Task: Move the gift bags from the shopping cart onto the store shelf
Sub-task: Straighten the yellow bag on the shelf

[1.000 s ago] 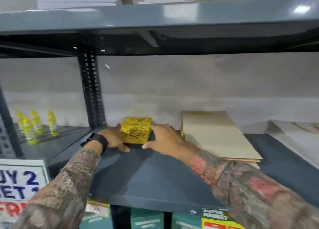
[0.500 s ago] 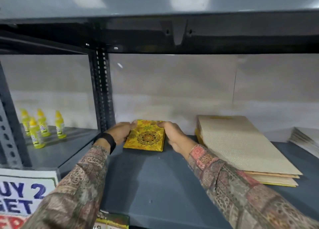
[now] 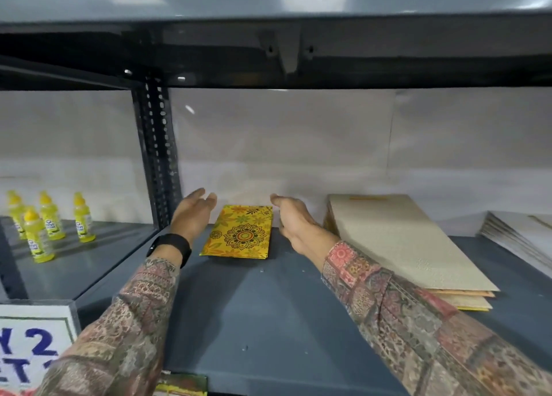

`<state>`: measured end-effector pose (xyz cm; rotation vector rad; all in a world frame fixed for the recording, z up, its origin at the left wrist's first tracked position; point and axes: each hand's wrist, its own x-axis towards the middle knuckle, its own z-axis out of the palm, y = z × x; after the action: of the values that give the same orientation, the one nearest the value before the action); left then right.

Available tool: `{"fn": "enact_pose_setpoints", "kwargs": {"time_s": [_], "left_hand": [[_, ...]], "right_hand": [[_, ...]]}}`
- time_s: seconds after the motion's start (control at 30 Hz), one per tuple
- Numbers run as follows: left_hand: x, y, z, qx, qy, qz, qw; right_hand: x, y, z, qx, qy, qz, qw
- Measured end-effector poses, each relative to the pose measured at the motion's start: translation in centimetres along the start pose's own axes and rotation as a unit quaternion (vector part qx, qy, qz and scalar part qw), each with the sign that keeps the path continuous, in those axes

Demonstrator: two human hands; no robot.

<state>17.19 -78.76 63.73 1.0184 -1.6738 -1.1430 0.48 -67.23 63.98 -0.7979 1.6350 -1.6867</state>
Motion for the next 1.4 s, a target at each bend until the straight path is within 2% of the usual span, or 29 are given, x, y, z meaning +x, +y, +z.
{"fn": "enact_pose_setpoints", "kwargs": {"time_s": [0.1, 0.17, 0.27, 0.33, 0.47, 0.57, 0.73, 0.83, 0.9, 1.03, 1.23, 1.3, 1.4], "left_hand": [[-1.8, 3.4, 1.1, 0.051, -0.013, 0.131, 0.990], [-3.8, 6.1, 3.1, 0.094, -0.041, 0.219, 0.970], [-9.1, 10.4, 8.4, 0.105, -0.097, 0.302, 0.942], [-12.7, 12.8, 12.4, 0.088, -0.132, 0.332, 0.930], [-19.8, 15.7, 23.5, 0.031, -0.236, 0.341, 0.910], [-24.7, 16.2, 31.9, 0.050, -0.300, 0.313, 0.900], [-31.8, 15.4, 41.5, 0.110, -0.432, 0.203, 0.872], [-35.7, 14.9, 44.7, 0.183, -0.502, 0.139, 0.834], [-37.7, 14.7, 46.1, 0.254, -0.470, 0.138, 0.834], [-40.0, 14.0, 47.2, 0.278, -0.367, 0.169, 0.872], [-41.5, 13.0, 47.8, 0.307, -0.331, 0.188, 0.872], [-42.0, 12.9, 47.9, 0.310, -0.302, 0.194, 0.880], [-42.5, 12.7, 47.6, 0.310, -0.285, 0.187, 0.888]], "right_hand": [[-3.1, -3.5, -4.0, 0.067, 0.011, -0.125, 0.990], [-5.9, -5.6, -8.2, 0.053, 0.021, -0.233, 0.971], [-11.2, -7.4, -17.3, -0.072, 0.067, -0.375, 0.922], [-14.4, -7.8, -23.2, -0.156, 0.095, -0.410, 0.894], [-20.2, -8.0, -35.6, -0.281, 0.135, -0.375, 0.873], [-24.4, -7.6, -44.9, -0.418, 0.136, -0.303, 0.846], [-29.7, -4.5, -57.7, -0.596, 0.061, -0.118, 0.792], [-30.5, -2.0, -62.3, -0.607, 0.016, -0.053, 0.793], [-30.1, -0.6, -64.0, -0.598, 0.008, -0.055, 0.800], [-29.0, 0.9, -65.7, -0.584, 0.010, -0.098, 0.806], [-28.0, 1.3, -67.0, -0.574, -0.016, -0.124, 0.809], [-27.9, 1.5, -67.4, -0.555, -0.025, -0.128, 0.822], [-28.1, 1.9, -67.8, -0.490, -0.030, -0.137, 0.860]]}}
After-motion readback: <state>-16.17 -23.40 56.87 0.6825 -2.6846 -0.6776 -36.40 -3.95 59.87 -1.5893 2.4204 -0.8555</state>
